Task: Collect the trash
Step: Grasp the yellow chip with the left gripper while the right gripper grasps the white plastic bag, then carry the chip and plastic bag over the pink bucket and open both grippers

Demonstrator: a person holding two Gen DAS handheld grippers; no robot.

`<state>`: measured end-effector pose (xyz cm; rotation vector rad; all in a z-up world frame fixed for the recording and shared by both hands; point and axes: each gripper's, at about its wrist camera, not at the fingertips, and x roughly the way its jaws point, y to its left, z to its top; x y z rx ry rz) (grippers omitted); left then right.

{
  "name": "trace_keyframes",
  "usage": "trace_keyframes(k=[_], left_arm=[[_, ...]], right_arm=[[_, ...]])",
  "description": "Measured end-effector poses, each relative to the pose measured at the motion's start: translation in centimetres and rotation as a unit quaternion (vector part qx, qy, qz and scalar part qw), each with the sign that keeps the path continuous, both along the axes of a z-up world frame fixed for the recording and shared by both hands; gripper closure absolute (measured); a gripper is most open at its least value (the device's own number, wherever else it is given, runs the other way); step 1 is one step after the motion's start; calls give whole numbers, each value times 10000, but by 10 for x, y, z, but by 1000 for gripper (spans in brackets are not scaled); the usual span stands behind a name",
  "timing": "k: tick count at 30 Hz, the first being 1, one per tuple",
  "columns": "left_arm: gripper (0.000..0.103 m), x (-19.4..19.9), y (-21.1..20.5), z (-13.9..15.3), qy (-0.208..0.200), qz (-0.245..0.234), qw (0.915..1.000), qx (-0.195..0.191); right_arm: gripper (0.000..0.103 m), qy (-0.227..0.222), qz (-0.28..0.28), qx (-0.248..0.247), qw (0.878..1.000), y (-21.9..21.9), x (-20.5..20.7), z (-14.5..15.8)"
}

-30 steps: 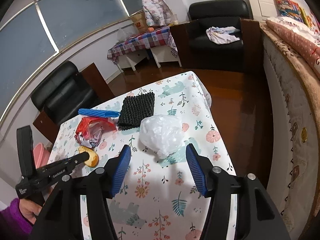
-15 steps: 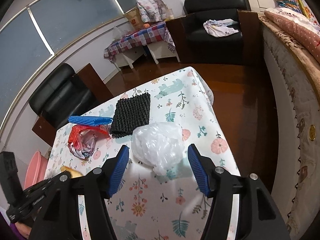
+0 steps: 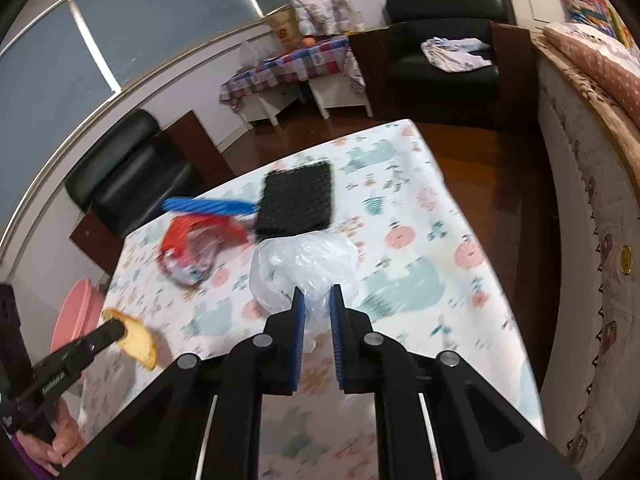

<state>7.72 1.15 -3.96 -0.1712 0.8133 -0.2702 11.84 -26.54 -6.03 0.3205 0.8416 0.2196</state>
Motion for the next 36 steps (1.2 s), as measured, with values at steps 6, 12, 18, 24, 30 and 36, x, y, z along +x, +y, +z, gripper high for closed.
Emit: trace_keyframes(k=[6,12,18,24,30,36], left_arm=[[98,-24,20,16,-236,195,9995,-13],[98,-48,48,29,-414,551,9976,34],[98,-70,80,42,-571,1005,9933,10],[98,-85,106,50,-675,1335,9887,67],[98,-98,133,55,-773,1679,9827,79],[98,-106,158,57,-798,2008,9763,141]], right_arm=[[91,-108,614,72,9980,43,-25,14],[91,-193,1219,89,9923,90,-39,24],[91,-280,1812,31,9831,135,-49,36],[91,-347,2277,113,9730,170,-56,46],[91,-375,2727,154,9612,212,-62,54],[91,-323,2990,204,9535,245,-61,57]])
